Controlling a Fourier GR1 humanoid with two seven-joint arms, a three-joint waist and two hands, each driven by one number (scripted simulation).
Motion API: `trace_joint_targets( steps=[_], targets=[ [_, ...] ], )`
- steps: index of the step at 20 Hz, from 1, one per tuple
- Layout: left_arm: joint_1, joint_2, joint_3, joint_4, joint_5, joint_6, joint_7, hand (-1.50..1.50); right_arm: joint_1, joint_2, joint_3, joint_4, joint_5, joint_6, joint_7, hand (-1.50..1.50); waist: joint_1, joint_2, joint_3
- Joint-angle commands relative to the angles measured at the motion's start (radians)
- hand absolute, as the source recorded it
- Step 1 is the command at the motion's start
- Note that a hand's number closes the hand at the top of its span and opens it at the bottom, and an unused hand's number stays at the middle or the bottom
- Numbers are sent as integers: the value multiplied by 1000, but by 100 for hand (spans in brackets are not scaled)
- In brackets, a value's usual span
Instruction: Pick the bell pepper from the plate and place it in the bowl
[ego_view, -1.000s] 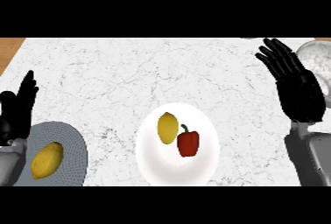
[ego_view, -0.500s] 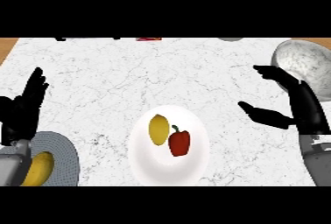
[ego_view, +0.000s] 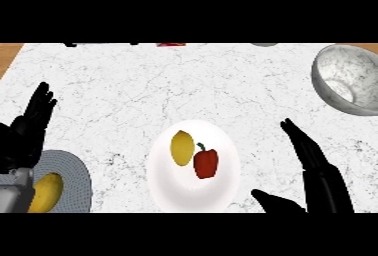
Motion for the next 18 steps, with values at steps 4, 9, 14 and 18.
trace_joint_targets(
  steps=[4,9,14,18],
  targets=[
    [14,-18,4,-32,14,-47,-20,0,-67,100,127,-279,303,273,417,-150,46,18,3],
    [-27,-46,-12,-26,-30,-15,-7,0,-344,199,47,-213,168,578,561,-150,62,22,4],
    [-60,-44,-20,12,-36,-29,4,0,-415,244,31,-37,41,727,587,-150,66,29,2],
    [-69,-20,0,-39,-26,-32,50,0,-446,285,-17,79,-45,795,617,-150,67,25,4]
  ],
)
